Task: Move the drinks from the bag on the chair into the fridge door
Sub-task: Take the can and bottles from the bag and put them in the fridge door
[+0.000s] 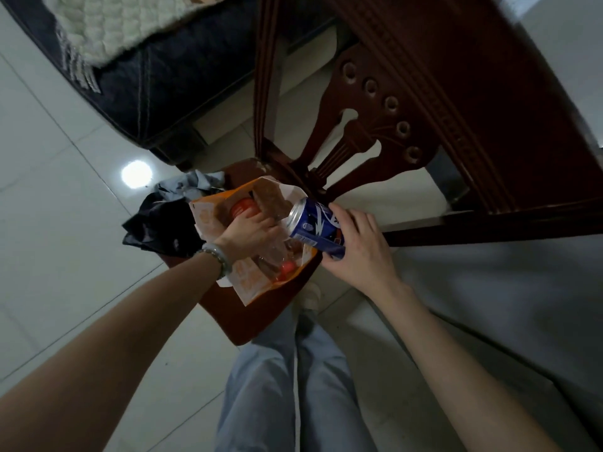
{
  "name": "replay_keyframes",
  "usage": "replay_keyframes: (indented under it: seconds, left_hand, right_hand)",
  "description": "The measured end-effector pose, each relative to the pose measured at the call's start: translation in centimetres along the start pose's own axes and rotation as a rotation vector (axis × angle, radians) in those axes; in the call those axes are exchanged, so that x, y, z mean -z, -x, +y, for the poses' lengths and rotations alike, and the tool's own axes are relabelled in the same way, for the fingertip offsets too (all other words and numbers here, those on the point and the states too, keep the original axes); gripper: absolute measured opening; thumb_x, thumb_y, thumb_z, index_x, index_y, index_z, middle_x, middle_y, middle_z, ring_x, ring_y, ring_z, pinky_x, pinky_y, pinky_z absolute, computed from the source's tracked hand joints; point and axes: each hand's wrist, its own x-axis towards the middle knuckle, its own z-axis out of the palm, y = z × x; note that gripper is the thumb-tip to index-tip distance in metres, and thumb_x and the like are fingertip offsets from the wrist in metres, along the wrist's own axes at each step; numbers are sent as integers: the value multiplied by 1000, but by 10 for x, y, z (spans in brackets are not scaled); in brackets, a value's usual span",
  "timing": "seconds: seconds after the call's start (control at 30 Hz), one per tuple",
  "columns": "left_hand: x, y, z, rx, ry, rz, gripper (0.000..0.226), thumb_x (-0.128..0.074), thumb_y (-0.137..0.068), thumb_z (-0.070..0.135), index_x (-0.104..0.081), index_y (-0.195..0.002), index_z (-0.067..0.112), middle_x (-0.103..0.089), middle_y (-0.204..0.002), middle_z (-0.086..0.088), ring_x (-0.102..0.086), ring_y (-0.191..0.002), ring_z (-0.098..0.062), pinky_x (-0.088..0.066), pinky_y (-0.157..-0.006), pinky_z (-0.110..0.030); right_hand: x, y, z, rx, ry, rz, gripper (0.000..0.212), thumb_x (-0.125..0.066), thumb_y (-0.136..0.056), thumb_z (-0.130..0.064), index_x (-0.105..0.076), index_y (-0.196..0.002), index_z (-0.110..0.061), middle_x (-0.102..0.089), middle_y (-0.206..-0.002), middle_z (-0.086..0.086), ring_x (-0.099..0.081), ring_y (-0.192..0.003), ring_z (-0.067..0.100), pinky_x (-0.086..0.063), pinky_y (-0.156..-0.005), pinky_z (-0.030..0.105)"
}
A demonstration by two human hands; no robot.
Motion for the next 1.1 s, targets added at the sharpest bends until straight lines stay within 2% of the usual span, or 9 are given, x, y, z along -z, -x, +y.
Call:
replay_keyframes:
  seconds: [0.17,0.3,0.37,0.5,0.6,0.73,0.9,1.03,1.1]
  left_hand:
    - [13,26,-14,16,268,262,63,-78,-67,36,-56,-123,16,-63,-121,-7,-56,-114,-28,-39,-99,-44]
    - [46,60,-8,240,622,437,70,-80,-62,48,-55,-119,17,-64,-112,-4,-59,-102,-21,-48,-89,-39]
    - [65,77,2,285,724,501,70,-83,-62,41,-53,-121,17,-65,-109,-4,-58,-99,-18,-47,-87,-36]
    - [98,105,22,313,771,566,73,-84,-62,37,-50,-124,19,-63,-113,-1,-56,-102,-14,-45,-88,-30]
    - [115,119,39,324,771,587,77,-83,-60,41,-48,-126,20,-61,-117,-1,-56,-105,-16,-49,-89,-38]
    - [136,132,77,228,741,626,78,-84,-61,40,-46,-127,23,-60,-120,0,-57,-108,-16,-50,-88,-43]
    - [145,139,151,84,779,548,79,-77,-59,59,-48,-123,25,-60,-116,3,-58,-105,-14,-51,-84,-43]
    - [160,154,250,-42,873,550,61,-77,-57,52,-54,-107,28,-64,-94,23,-60,-90,8,-48,-77,-14]
    - [165,158,300,-140,913,483,61,-81,-58,48,-55,-108,25,-66,-97,23,-62,-90,7,-47,-76,-11]
  right_hand:
    - [12,9,-9,-32,-23,46,82,-75,-60,-26,-38,-130,-5,-52,-118,19,-49,-108,32,-48,-88,42]
    - [21,19,-25,-68,-89,93,84,-76,-62,-26,-36,-132,-3,-48,-125,23,-47,-114,35,-46,-93,45]
    - [27,27,-33,-86,-139,116,84,-76,-64,-28,-34,-133,-5,-44,-127,21,-45,-116,34,-46,-93,41]
    - [42,50,-42,-110,-227,185,84,-78,-64,-27,-34,-132,-5,-42,-126,18,-46,-115,29,-49,-89,35]
    - [55,78,-41,-117,-260,254,84,-81,-62,-27,-37,-130,-4,-43,-123,18,-46,-113,29,-49,-86,36]
    - [70,128,-30,-158,-246,395,80,-82,-61,-23,-41,-127,-3,-47,-118,19,-46,-109,32,-43,-84,34]
    - [80,221,-10,-217,-205,526,76,-81,-57,-22,-45,-121,-3,-56,-113,15,-49,-105,29,-38,-90,32]
    - [80,321,0,-334,-238,680,70,-78,-56,-14,-48,-118,-2,-59,-108,16,-51,-100,29,-34,-85,24]
    - [78,374,4,-396,-244,749,69,-80,-55,-10,-50,-116,-1,-60,-106,16,-52,-98,26,-35,-84,22]
